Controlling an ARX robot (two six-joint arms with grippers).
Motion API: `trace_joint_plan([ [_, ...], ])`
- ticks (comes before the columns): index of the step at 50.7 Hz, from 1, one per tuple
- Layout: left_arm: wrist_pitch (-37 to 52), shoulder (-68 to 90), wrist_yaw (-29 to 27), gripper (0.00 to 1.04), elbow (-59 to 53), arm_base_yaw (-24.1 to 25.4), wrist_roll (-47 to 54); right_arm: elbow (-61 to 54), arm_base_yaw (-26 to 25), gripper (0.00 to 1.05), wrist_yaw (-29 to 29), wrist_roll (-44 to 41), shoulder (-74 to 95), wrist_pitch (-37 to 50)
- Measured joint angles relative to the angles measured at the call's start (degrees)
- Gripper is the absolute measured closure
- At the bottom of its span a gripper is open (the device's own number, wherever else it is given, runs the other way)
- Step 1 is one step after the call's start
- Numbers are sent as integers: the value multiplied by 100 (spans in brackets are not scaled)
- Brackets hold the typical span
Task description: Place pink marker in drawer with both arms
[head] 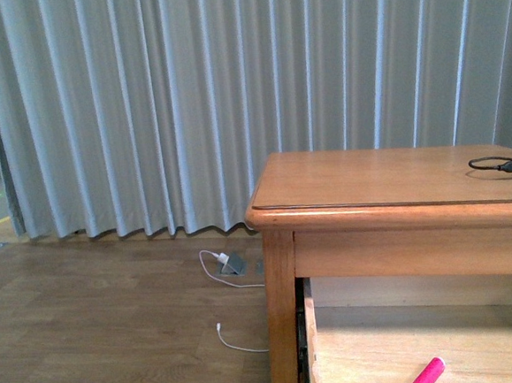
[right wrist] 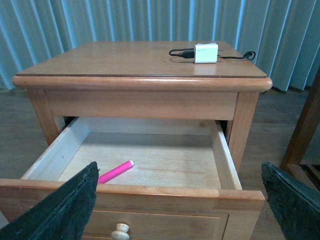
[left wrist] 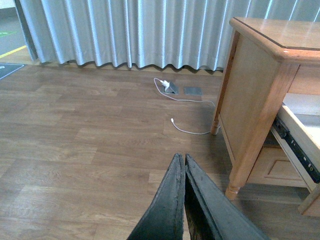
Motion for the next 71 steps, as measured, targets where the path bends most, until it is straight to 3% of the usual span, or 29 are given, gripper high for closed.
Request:
trace_joint_plan([
  [27,26,-225,7,101,-129,7,13,-4,0,8,2,0,0,0],
  [43,26,-225,7,45,-129,7,13,-4,0,8,2,0,0,0],
  [45,26,-225,4,34,-129,7,13,52,0,8,-72,107,37,-251],
  [54,26,-225,4,4,-129,7,20,258,297,8,-13,310,778,-896],
  [62,26,-225,4,6,-129,7,20,640,909,8,380,195,2306,-870],
  [71,26,-225,4,6,-129,7,17,984,1272,8,378,251,4468,-444],
])
